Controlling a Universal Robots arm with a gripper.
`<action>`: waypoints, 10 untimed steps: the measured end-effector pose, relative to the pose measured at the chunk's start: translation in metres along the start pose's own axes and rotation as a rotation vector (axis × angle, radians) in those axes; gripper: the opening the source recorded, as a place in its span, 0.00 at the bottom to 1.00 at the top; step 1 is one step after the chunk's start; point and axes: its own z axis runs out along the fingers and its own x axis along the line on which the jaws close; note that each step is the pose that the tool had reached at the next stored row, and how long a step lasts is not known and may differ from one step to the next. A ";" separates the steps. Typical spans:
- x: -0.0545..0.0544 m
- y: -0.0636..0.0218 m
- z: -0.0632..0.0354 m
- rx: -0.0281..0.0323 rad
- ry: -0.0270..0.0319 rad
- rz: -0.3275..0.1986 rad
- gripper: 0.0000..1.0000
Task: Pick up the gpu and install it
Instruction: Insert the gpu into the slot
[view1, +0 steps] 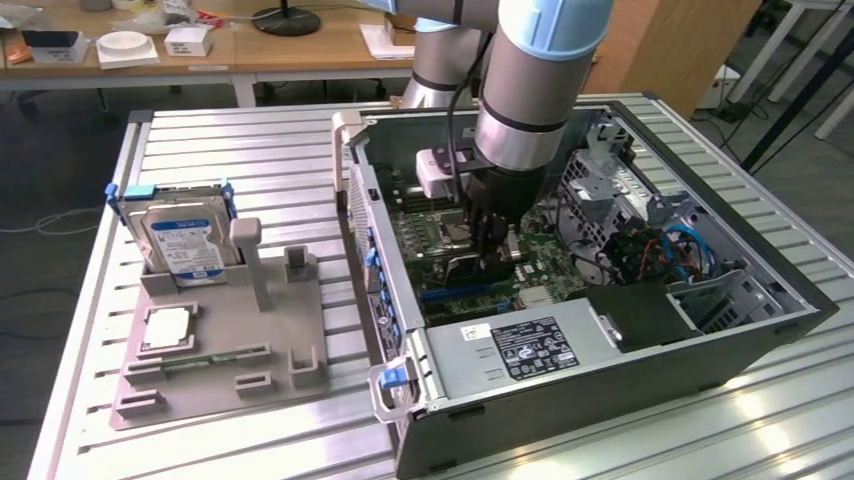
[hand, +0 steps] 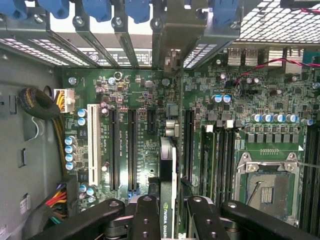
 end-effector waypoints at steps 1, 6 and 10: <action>0.000 0.0000 0.0000 0.0000 0.0000 0.000 0.26; 0.000 0.0000 0.0008 0.0002 -0.0001 0.000 0.26; 0.000 0.0000 0.0014 0.0000 0.0001 0.000 0.26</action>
